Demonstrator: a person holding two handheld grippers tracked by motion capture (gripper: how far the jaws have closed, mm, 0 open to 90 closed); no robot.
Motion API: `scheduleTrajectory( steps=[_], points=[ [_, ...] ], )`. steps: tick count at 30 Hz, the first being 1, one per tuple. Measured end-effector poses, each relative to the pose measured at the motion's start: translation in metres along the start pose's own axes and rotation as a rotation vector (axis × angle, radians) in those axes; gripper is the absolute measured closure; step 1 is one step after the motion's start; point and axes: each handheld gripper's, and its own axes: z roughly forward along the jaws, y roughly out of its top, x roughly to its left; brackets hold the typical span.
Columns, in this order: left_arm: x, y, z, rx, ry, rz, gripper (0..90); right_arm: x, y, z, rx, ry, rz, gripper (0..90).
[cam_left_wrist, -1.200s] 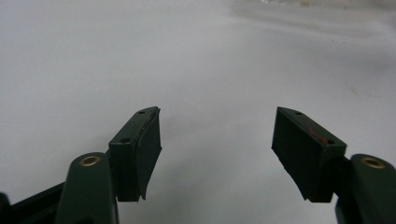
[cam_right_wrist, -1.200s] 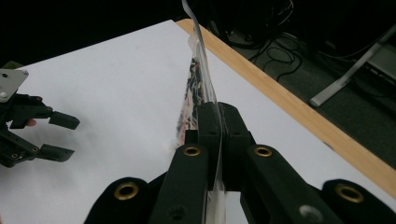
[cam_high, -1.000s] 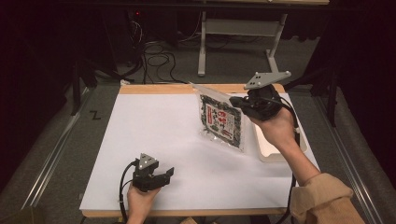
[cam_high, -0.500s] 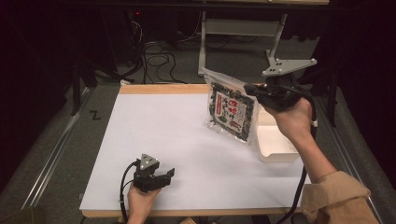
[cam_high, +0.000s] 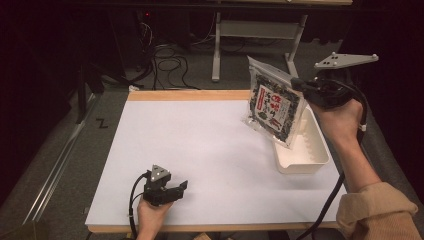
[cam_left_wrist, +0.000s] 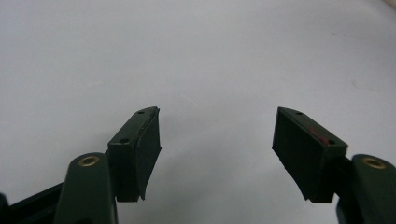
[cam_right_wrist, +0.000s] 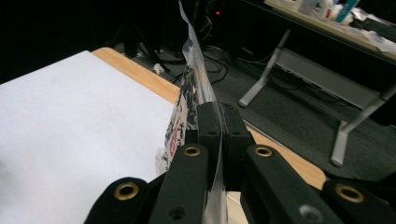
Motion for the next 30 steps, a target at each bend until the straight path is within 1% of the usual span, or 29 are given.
scheduleTrajectory(
  steps=[3, 4, 5, 6, 7, 8, 10, 11, 12, 13, 14, 15, 16, 19, 20, 24, 27, 29, 30],
  points=[
    [0.0, 0.0, -0.001, -0.002, 0.0, -0.001, 32.7, -0.01, -0.005, -0.003, 0.004, -0.028, 0.02, 90.0],
    [0.0, 0.0, -0.001, -0.002, 0.0, -0.001, 32.7, -0.01, -0.005, -0.003, 0.004, -0.028, 0.02, 90.0],
    [0.001, -0.001, -0.001, -0.002, 0.0, -0.007, 32.7, -0.015, -0.008, -0.004, 0.006, -0.043, 0.036, 90.0],
    [0.001, -0.001, -0.001, -0.004, 0.0, -0.007, 32.7, -0.018, -0.009, -0.005, 0.005, -0.048, 0.038, 90.0],
    [0.001, -0.001, -0.001, -0.004, 0.0, -0.007, 32.6, -0.018, -0.009, -0.005, 0.005, -0.048, 0.038, 90.0],
    [0.001, 0.0, 0.0, -0.001, 0.001, -0.004, 32.6, -0.023, -0.013, -0.007, 0.016, -0.062, 0.048, 90.0],
    [0.0, 0.0, 0.0, 0.0, 0.002, -0.001, 32.6, -0.024, -0.014, -0.007, 0.015, -0.068, 0.041, 90.0],
    [-0.001, 0.0, 0.001, 0.002, 0.002, 0.0, 32.6, -0.028, -0.017, -0.011, 0.015, -0.086, 0.048, 90.0],
    [-0.001, 0.0, 0.001, 0.004, 0.002, 0.002, 32.6, -0.031, -0.018, -0.012, 0.014, -0.094, 0.057, 90.0],
    [-0.001, 0.0, 0.001, 0.004, 0.002, 0.002, 32.5, -0.031, -0.018, -0.012, 0.014, -0.094, 0.057, 90.0],
    [0.0, -0.001, 0.0, 0.006, 0.003, 0.002, 32.6, -0.035, -0.022, -0.014, 0.016, -0.11, 0.061, 90.0],
    [0.0, -0.001, 0.0, 0.006, 0.003, 0.002, 32.6, -0.035, -0.022, -0.014, 0.016, -0.11, 0.061, 90.0],
    [0.0, -0.001, 0.0, 0.002, 0.003, -0.003, 32.6, -0.039, -0.025, -0.015, 0.025, -0.126, 0.069, 90.0],
    [0.0, -0.001, 0.0, 0.002, 0.003, -0.004, 32.6, -0.042, -0.028, -0.016, 0.028, -0.133, 0.075, 90.0],
    [-0.001, -0.001, 0.001, 0.006, 0.003, 0.002, 32.6, -0.045, -0.03, -0.018, 0.035, -0.144, 0.073, 90.0],
    [-0.001, -0.001, 0.001, 0.008, 0.002, 0.004, 32.5, -0.047, -0.034, -0.019, 0.045, -0.156, 0.059, 90.0],
    [0.0, -0.001, 0.001, 0.008, 0.003, 0.001, 32.5, -0.051, -0.037, -0.019, 0.051, -0.164, 0.075, 90.0],
    [-0.001, -0.001, 0.002, 0.01, 0.001, 0.001, 32.5, -0.053, -0.039, -0.019, 0.059, -0.171, 0.078, 90.0],
    [-0.001, -0.001, 0.002, 0.013, -0.002, 0.002, 32.4, -0.054, -0.039, -0.018, 0.058, -0.172, 0.072, 90.0]
  ],
)
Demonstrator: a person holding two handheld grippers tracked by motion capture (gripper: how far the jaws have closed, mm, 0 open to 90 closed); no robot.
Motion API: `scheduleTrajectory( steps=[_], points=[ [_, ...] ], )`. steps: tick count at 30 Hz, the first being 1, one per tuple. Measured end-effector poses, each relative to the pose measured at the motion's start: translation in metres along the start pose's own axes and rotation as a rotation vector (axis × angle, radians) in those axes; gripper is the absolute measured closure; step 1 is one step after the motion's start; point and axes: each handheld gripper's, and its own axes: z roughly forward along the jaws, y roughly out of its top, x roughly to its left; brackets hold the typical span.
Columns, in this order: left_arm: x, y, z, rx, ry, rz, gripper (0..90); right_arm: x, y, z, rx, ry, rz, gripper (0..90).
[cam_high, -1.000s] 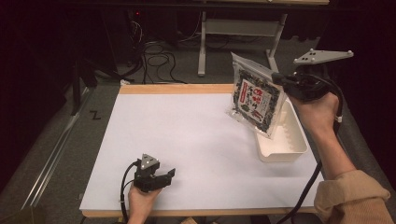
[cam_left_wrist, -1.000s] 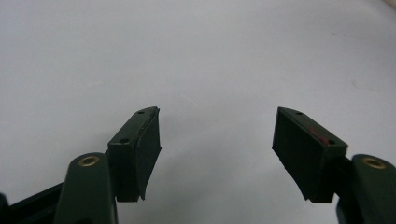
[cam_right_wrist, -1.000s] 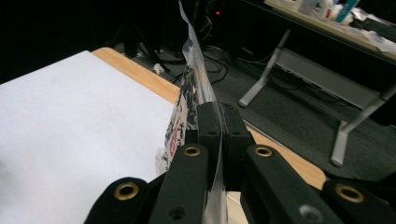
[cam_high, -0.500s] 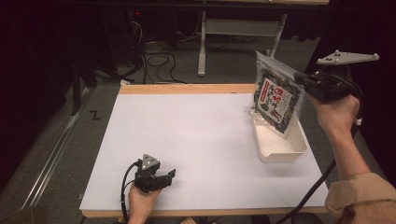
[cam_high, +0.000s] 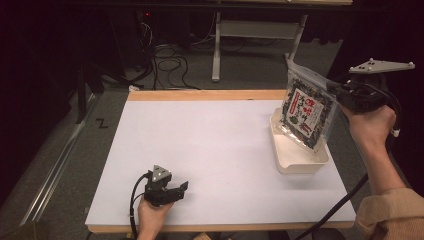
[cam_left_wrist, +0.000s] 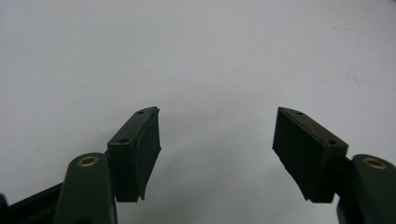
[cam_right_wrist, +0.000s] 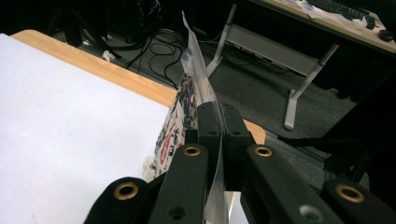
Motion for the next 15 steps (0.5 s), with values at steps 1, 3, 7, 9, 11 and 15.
scheduleTrajectory(
  steps=[1, 3, 7, 9, 11, 15],
  points=[
    [0.0, 0.0, 0.0, 0.0, 0.0, 0.0, 32.5, 0.0, 0.0, 0.0, 0.0, 0.0, 0.0, 90.0],
    [-0.001, 0.0, 0.0, -0.002, -0.006, -0.001, 32.4, -0.002, -0.002, 0.001, 0.003, -0.006, 0.005, 90.0],
    [-0.003, -0.001, -0.001, -0.005, -0.012, 0.002, 32.5, -0.003, -0.009, 0.005, 0.012, -0.008, 0.007, 90.0],
    [-0.003, 0.0, 0.0, -0.004, -0.011, 0.003, 32.4, -0.003, -0.012, 0.009, 0.023, -0.009, 0.003, 90.0],
    [-0.004, 0.0, 0.001, -0.001, -0.01, 0.008, 32.5, -0.002, -0.013, 0.011, 0.029, -0.009, 0.001, 90.0],
    [-0.003, -0.001, 0.0, -0.003, -0.01, 0.005, 32.5, -0.001, -0.014, 0.014, 0.038, -0.015, 0.002, 90.0]
  ],
)
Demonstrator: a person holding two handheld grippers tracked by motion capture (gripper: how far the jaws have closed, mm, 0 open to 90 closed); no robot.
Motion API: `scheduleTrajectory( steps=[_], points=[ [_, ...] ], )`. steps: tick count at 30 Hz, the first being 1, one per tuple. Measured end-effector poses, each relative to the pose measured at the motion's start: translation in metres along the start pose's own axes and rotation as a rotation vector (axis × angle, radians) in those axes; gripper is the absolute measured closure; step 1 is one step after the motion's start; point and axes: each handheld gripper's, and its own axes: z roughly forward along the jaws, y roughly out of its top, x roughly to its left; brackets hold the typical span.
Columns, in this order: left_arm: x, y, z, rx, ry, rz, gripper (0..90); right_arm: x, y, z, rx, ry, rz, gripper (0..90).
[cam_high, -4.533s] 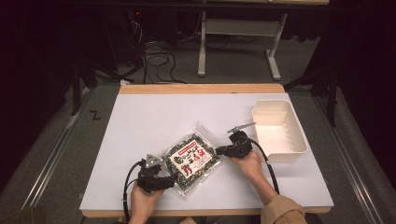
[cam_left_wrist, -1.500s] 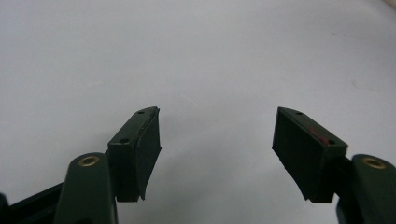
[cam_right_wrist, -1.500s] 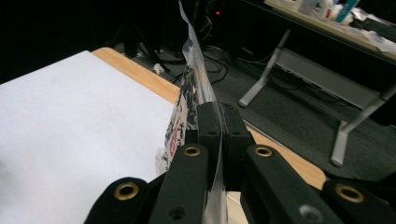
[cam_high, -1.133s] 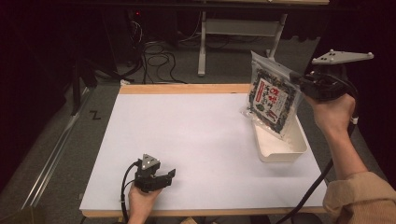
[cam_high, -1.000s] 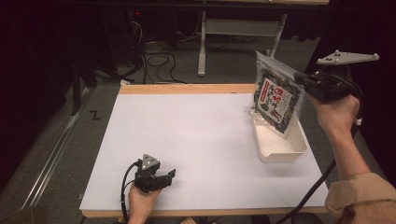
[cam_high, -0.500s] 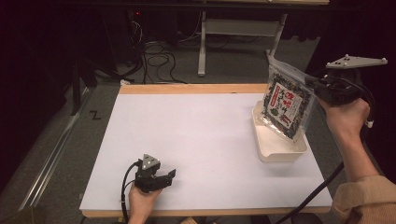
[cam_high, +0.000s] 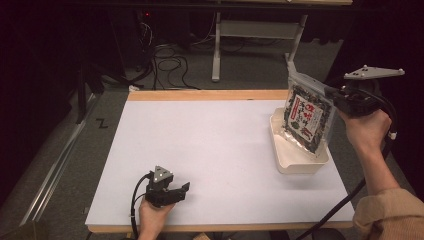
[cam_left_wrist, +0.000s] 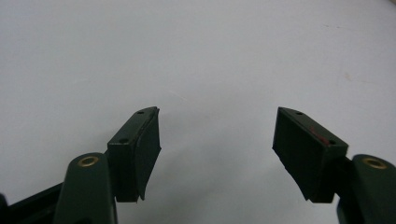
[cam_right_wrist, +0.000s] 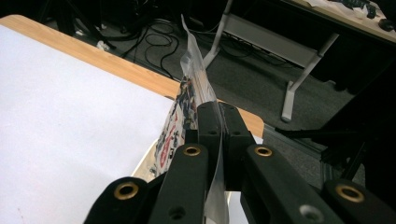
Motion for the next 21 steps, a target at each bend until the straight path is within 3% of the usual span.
scheduleTrajectory(
  steps=[8, 21],
  points=[
    [0.0, 0.0, 0.0, -0.003, 0.001, 0.004, 32.5, 0.003, -0.003, 0.007, 0.012, 0.003, 0.0, 89.9],
    [0.001, 0.0, -0.001, -0.011, 0.007, -0.006, 32.6, 0.001, -0.02, 0.02, 0.037, 0.059, 0.034, 89.8]
  ],
)
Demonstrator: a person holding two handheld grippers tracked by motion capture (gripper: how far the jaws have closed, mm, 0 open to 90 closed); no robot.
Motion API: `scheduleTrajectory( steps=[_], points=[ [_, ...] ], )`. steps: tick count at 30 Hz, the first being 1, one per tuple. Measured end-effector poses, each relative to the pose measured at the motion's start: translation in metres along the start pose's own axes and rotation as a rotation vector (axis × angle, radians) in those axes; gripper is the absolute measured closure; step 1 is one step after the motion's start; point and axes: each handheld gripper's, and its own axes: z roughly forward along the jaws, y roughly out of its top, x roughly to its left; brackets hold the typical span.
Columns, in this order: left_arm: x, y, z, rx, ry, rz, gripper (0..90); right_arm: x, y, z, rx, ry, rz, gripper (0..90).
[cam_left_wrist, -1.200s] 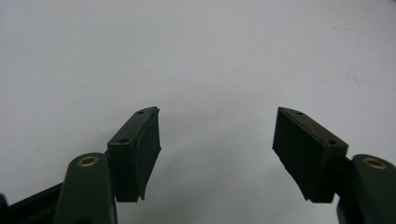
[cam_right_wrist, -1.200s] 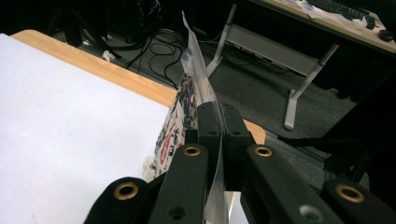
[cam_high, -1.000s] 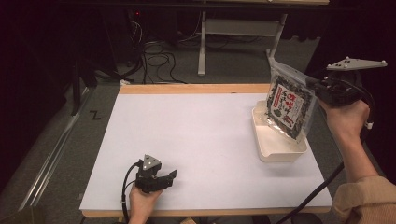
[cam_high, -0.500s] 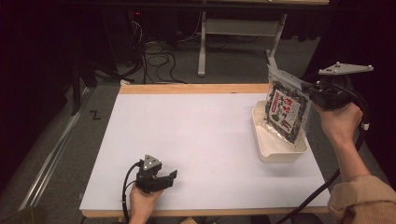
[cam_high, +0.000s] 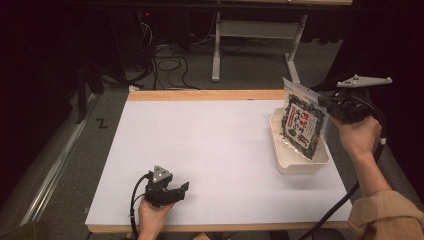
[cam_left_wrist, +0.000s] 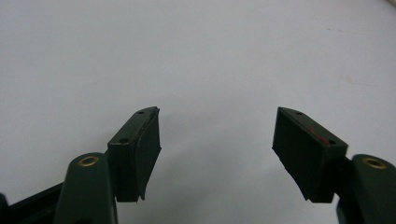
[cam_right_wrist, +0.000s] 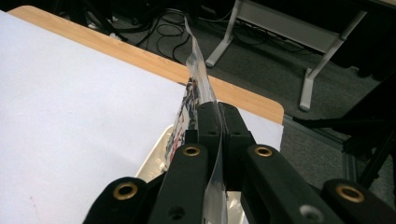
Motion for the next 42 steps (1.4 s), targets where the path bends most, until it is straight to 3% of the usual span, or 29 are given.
scheduleTrajectory(
  steps=[20, 25, 42],
  points=[
    [-0.001, 0.0, 0.0, 0.003, 0.001, 0.005, 32.6, 0.002, -0.021, -0.016, -0.011, 0.105, -0.01, 88.8],
    [-0.002, 0.0, 0.001, 0.005, 0.0, 0.008, 32.6, 0.002, -0.024, -0.018, 0.006, 0.11, -0.018, 88.4],
    [-0.001, 0.0, 0.001, 0.005, -0.001, 0.005, 32.6, -0.011, -0.039, -0.02, 0.037, 0.119, 0.055, 88.4]
  ],
)
